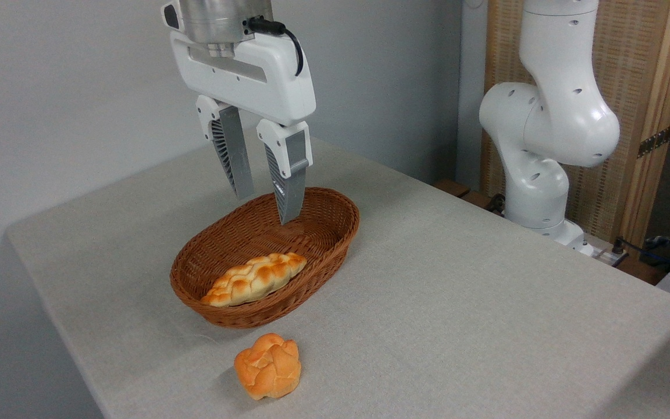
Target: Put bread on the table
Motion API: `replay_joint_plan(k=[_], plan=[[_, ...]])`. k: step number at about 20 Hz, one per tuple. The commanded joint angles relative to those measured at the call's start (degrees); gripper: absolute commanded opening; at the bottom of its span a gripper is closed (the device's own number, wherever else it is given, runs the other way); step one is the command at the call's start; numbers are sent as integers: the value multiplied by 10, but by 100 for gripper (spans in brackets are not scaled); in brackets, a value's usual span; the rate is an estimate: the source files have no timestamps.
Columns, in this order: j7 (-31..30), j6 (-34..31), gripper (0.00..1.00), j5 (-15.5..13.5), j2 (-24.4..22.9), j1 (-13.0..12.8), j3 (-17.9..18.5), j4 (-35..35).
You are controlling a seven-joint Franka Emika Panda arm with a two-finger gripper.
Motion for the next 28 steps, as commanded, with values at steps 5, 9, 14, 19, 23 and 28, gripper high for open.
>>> replay_joint_plan(k=[5, 9, 14, 19, 23, 28], plan=[[8, -20, 100, -8, 0, 2, 2, 8], [7, -20, 100, -8, 0, 2, 2, 8], [7, -20, 100, -8, 0, 2, 2, 8], [6, -20, 100, -8, 0, 2, 2, 8], [6, -20, 100, -8, 1, 2, 2, 8], [-7, -20, 100, -41, 0, 2, -5, 1]])
